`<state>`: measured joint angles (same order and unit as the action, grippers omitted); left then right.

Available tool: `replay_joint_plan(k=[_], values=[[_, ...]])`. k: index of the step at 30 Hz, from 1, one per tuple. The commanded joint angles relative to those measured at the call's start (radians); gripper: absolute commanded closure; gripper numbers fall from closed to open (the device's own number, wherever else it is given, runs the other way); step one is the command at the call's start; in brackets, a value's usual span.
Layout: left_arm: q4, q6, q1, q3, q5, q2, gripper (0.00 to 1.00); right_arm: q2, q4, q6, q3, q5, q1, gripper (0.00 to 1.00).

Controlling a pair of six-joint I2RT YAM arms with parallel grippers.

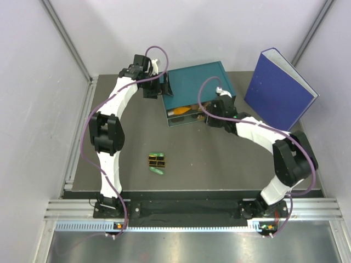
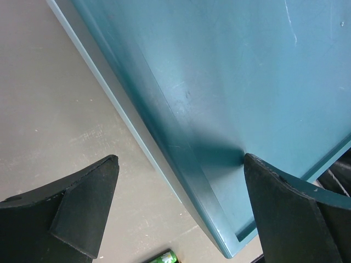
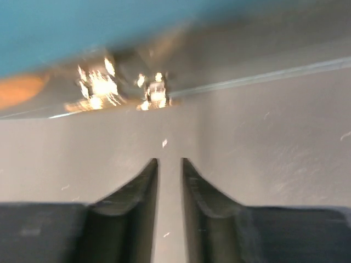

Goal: Organize the makeup

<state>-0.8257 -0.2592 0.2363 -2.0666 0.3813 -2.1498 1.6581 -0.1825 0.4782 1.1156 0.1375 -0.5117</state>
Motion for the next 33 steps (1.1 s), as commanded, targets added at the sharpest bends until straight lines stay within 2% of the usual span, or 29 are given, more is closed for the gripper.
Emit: replay_joint_plan(k=[1,3,4,9,15,22,25,33], values=[[-0.11,0.06,-0.003,0.016,-0.091,-0.062,0.01,-0.096,0.156,0.194,-0.128,-0.234,0.094,0.56],[-0.11,0.06,-0.003,0.014,-0.087,-0.064,0.01,-0.1,0.175,0.249,-0.175,-0.292,0.124,0.45],[-0.11,0.061,-0.003,0.016,-0.082,-0.065,0.01,-0.1,0.245,0.276,-0.197,-0.317,0.153,0.37],[-0.108,0.061,-0.003,0.017,-0.079,-0.065,0.01,-0.046,0.447,0.503,-0.313,-0.467,0.209,0.32],[-0.112,0.067,-0.003,0.017,-0.081,-0.067,0.01,0.07,0.699,0.713,-0.344,-0.571,0.219,0.31],[-0.113,0.069,-0.003,0.014,-0.084,-0.062,0.01,0.178,1.029,1.012,-0.445,-0.575,0.219,0.3],[-0.113,0.071,-0.003,0.016,-0.091,-0.059,0.01,0.213,1.155,1.097,-0.493,-0.553,0.216,0.3],[-0.115,0.072,-0.003,0.016,-0.091,-0.056,0.01,0.317,1.324,1.189,-0.522,-0.506,0.216,0.31]])
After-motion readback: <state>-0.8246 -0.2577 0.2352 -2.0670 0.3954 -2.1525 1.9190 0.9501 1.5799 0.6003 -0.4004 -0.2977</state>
